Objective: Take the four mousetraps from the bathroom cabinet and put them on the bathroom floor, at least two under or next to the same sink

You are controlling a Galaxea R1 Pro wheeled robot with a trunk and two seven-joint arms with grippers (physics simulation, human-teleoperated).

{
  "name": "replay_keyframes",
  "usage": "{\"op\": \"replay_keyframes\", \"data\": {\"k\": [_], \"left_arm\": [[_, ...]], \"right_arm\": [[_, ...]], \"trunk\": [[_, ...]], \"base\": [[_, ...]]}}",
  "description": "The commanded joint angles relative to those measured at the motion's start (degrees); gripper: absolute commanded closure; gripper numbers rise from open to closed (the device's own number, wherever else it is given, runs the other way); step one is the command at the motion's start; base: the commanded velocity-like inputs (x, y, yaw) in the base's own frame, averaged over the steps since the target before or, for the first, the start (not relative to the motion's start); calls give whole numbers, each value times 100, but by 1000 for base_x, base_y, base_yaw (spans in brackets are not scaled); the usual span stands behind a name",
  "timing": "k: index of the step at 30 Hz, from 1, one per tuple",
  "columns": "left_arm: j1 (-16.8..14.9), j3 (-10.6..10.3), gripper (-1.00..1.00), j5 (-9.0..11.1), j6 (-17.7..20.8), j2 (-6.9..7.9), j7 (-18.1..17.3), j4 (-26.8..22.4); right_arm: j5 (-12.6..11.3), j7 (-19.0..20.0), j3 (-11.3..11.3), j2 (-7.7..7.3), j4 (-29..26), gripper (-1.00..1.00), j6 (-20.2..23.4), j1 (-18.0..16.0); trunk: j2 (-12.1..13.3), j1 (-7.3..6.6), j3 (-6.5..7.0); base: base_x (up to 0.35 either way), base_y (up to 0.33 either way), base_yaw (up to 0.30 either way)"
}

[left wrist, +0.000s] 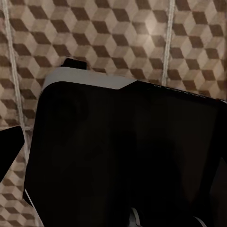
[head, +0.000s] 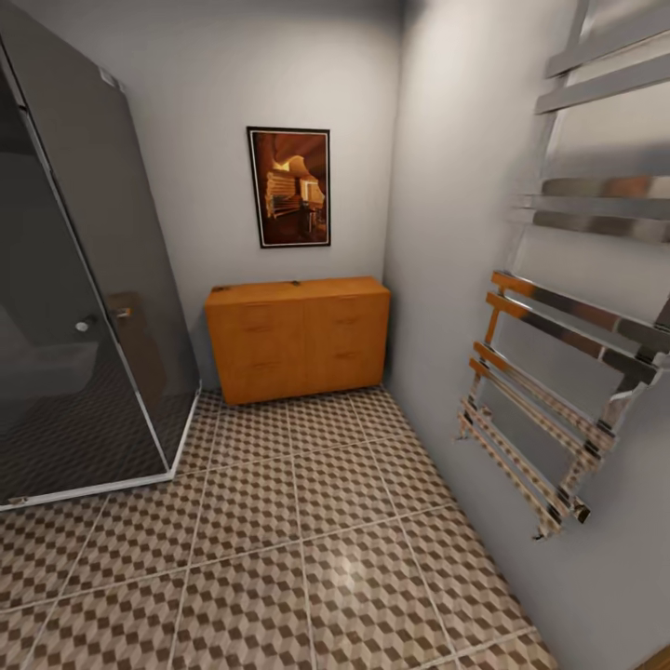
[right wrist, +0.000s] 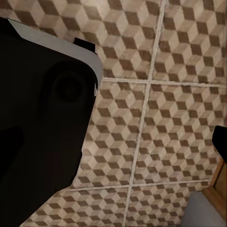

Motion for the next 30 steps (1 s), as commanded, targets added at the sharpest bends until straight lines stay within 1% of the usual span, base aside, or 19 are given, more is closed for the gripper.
{"op": "replay_keyframes", "data": {"k": [1, 14, 20, 30], "left_arm": [[-3, -48, -100, 31, -15, -2, 22, 2], [-3, -48, -100, 31, -15, -2, 23, 2], [-5, -48, -100, 31, -15, -2, 23, 2], [-3, -48, -100, 31, -15, -2, 22, 2]], "right_arm": [[49, -30, -13, 1, 16, -100, -3, -8], [50, -30, -17, 0, 16, -100, -1, -8], [46, -30, -18, -1, 16, -100, 4, -8], [45, -30, -19, 1, 16, -100, 5, -8]], "trunk": [[-4, 4, -7], [-4, 4, -7], [-4, 4, -7], [-4, 4, -7]], "base": [[323, 0, 184], [323, 0, 229], [323, 0, 67], [323, 0, 10]]}}
